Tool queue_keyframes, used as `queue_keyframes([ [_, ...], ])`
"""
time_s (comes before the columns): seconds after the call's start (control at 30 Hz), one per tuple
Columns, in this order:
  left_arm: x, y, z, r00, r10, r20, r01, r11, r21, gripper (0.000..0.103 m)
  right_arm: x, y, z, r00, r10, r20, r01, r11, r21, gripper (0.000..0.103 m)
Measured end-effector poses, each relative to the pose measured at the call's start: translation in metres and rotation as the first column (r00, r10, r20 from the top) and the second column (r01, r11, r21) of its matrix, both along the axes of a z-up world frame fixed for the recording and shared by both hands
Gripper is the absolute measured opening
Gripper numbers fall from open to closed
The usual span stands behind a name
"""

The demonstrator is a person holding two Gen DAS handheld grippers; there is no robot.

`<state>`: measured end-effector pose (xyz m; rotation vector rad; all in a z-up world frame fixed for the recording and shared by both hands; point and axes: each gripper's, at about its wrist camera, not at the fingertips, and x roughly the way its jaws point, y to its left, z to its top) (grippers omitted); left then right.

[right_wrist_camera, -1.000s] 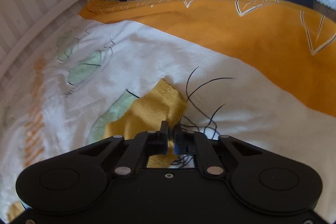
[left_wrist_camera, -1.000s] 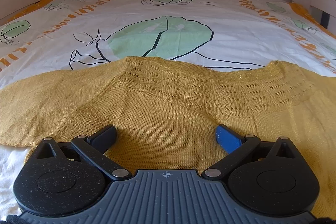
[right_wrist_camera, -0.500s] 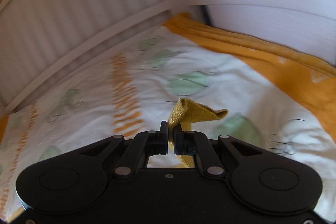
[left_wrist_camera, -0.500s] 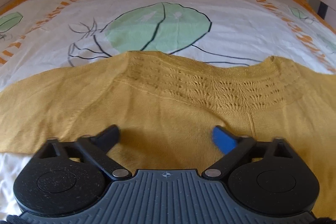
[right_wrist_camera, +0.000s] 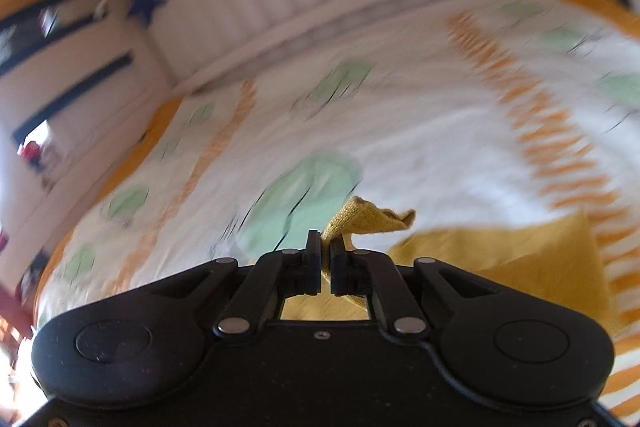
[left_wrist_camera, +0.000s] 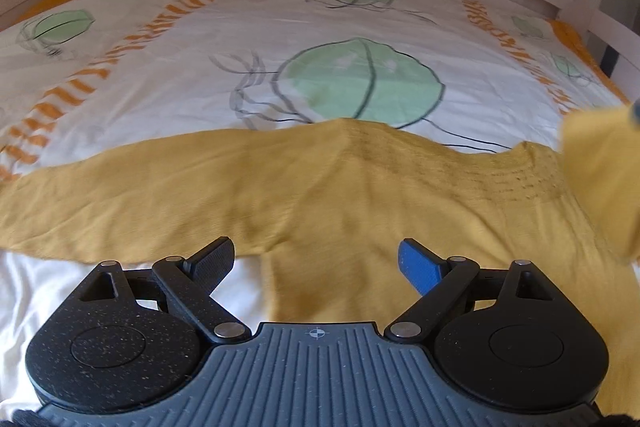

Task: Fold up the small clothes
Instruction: 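Carry the held sleeve across the sweater body and open the right tool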

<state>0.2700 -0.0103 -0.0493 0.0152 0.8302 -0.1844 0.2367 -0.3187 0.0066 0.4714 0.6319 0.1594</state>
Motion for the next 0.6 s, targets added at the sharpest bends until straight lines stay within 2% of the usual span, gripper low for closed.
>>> queue_keyframes([
  [0.2, -0.002, 0.028, -0.001, 0.999, 0.024, -0.021, -0.025, 0.999, -0.026, 0.089, 0.006, 0.075, -0.061, 0.992, 0.083, -0.097, -0.091, 0.993, -0.079, 0.012],
  [0.3, -0.002, 0.034, -0.002, 0.999, 0.026, -0.032, -0.028, 0.999, -0.044, 0.089, -0.008, 0.104, -0.075, 0.986, 0.11, -0.125, -0.125, 0.985, -0.122, 0.019],
  [0.4, -0.001, 0.034, -0.001, 0.999, 0.014, -0.036, -0.016, 0.997, -0.069, 0.089, -0.02, 0.111, -0.078, 0.983, 0.13, -0.133, -0.148, 0.979, -0.139, 0.021],
  [0.43, 0.0, 0.032, 0.0, 0.999, 0.006, -0.035, -0.009, 0.997, -0.075, 0.089, -0.023, 0.11, -0.077, 0.983, 0.134, -0.127, -0.152, 0.978, -0.146, 0.03],
  [0.47, 0.0, 0.029, 0.0, 0.999, -0.004, -0.037, 0.001, 0.997, -0.081, 0.089, -0.027, 0.108, -0.075, 0.984, 0.136, -0.115, -0.154, 0.975, -0.158, 0.051],
  [0.53, 0.001, 0.02, 0.001, 0.999, -0.024, -0.041, 0.02, 0.995, -0.095, 0.089, -0.035, 0.101, -0.069, 0.989, 0.13, -0.077, -0.143, 0.968, -0.204, 0.067],
  [0.6, 0.001, 0.007, 0.002, 0.998, -0.054, -0.038, 0.049, 0.993, -0.103, 0.089, -0.042, 0.099, -0.063, 0.992, 0.121, -0.042, -0.128, 0.954, -0.271, 0.068],
])
